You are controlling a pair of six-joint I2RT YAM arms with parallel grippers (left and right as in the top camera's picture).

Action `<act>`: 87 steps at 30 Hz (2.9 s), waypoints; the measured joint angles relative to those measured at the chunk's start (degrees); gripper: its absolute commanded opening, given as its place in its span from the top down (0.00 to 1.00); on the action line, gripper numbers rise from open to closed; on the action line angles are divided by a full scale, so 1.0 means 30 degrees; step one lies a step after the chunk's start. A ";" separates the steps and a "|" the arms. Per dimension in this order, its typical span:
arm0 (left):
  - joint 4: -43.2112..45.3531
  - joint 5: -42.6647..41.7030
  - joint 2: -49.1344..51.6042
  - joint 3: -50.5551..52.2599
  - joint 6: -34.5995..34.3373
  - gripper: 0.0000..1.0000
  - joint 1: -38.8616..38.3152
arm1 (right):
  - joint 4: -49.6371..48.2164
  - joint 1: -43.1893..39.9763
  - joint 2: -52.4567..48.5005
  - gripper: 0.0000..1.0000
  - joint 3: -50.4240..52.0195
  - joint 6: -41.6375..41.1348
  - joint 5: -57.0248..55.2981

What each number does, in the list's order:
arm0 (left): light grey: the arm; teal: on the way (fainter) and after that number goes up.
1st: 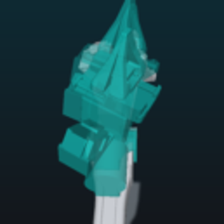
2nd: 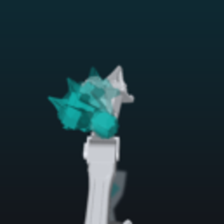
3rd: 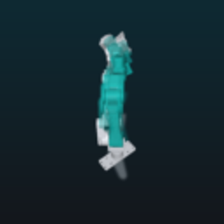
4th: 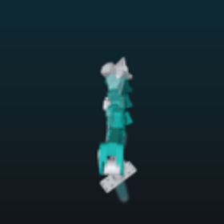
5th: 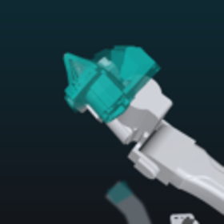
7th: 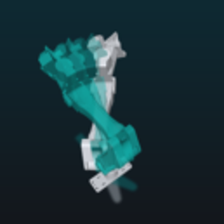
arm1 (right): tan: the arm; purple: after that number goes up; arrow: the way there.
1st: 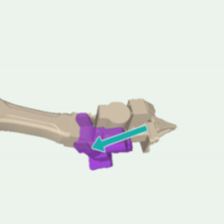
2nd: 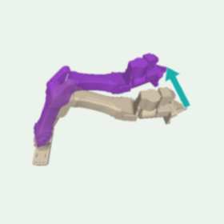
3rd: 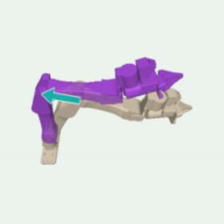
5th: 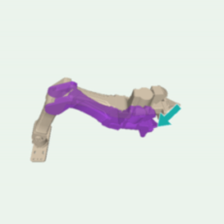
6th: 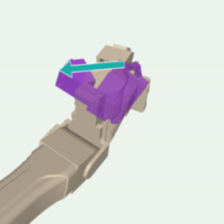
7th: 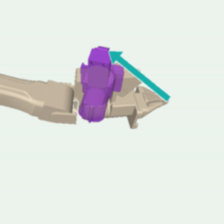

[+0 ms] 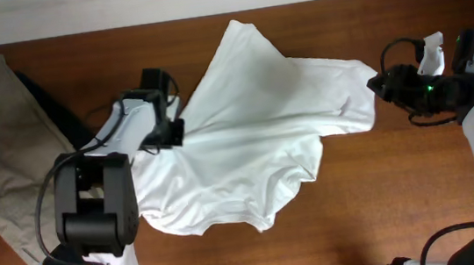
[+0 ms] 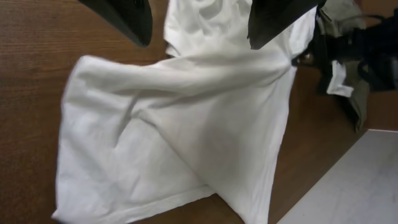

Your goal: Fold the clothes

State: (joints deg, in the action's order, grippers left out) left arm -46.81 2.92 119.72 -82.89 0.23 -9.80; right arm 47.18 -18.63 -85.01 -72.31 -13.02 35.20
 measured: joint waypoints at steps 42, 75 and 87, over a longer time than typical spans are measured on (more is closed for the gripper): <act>-1.0455 -0.2317 -0.0160 -0.7716 0.1792 0.15 -0.0357 | -0.2353 -0.1384 0.0954 0.96 -0.0066 -0.1435 -0.4787; -0.2164 -0.2492 -0.7919 0.6455 -0.0714 0.33 -0.3402 | 0.6003 -0.1508 0.0925 0.47 0.0036 -0.0685 -1.0593; -0.1508 -0.3053 -0.7905 0.9034 0.0058 1.00 -0.7002 | 0.6156 -0.1515 0.0925 0.47 0.0036 -0.0685 -1.0601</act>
State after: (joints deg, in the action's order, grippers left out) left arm -51.33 -6.24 96.01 -55.79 0.40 -30.81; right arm 65.65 -23.18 -82.24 -72.20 -15.07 3.40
